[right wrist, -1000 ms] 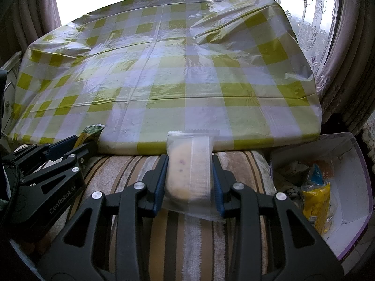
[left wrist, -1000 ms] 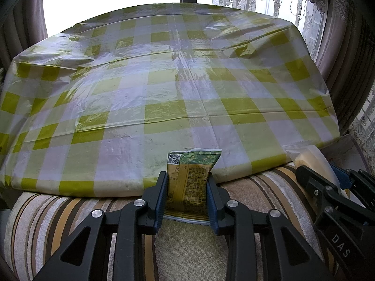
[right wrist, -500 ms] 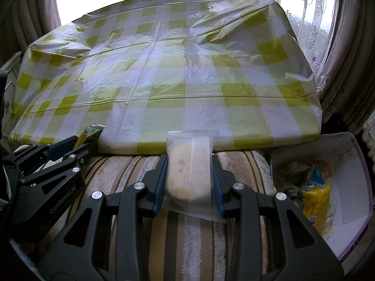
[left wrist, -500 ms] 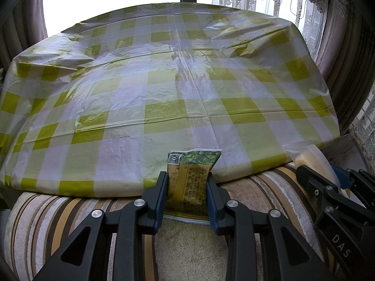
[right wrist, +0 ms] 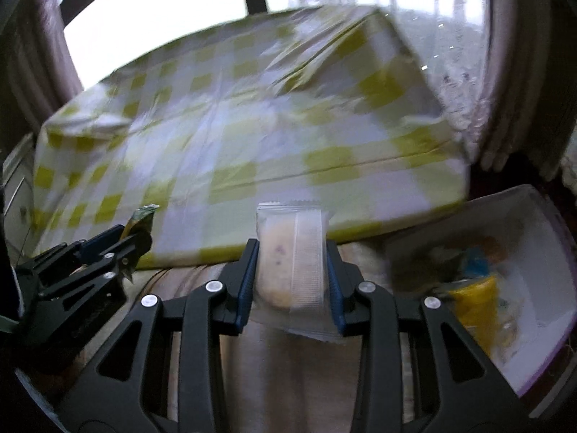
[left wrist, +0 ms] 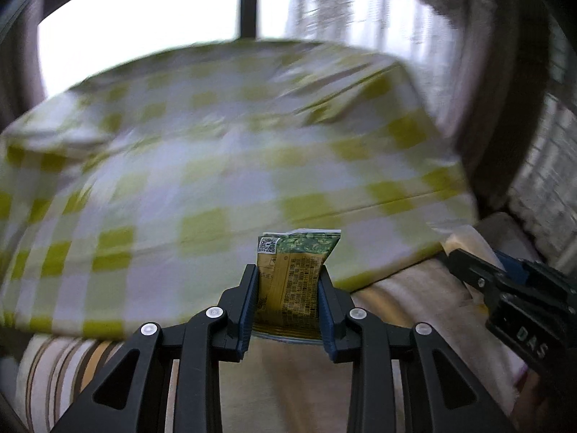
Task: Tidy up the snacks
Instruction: 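Lower both packets into the white box and open both grippers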
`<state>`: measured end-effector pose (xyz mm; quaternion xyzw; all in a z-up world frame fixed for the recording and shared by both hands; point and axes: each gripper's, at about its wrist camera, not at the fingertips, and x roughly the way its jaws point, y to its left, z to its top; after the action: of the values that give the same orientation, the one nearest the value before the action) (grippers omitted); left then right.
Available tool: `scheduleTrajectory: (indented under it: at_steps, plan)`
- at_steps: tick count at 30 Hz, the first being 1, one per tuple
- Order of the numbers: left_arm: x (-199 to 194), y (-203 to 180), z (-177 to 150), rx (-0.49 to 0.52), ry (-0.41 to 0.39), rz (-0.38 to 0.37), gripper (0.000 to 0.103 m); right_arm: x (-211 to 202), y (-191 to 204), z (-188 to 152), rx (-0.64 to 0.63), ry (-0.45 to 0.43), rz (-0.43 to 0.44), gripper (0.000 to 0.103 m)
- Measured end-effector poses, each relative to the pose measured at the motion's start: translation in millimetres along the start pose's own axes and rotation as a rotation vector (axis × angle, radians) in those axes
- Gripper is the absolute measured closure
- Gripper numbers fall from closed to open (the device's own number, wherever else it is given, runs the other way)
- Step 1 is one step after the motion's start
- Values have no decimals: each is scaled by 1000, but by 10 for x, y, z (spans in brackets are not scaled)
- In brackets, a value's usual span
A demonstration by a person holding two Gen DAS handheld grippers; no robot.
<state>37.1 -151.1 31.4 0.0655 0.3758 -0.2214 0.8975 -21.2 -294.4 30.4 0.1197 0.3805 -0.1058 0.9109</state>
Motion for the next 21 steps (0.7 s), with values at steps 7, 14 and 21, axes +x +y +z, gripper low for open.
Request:
scheduleTrajectory:
  at_steps: [7, 14, 21]
  plan:
    - [-46, -862, 143, 170, -27, -257, 71, -335, -943, -120, 133, -29, -190, 64]
    - [74, -1505, 120, 269, 80, -511, 50, -566, -1798, -395, 277, -7, -389, 38]
    - [14, -1075, 126, 159, 70, -380, 29, -518, -1738, -440, 271, 25, -337, 19]
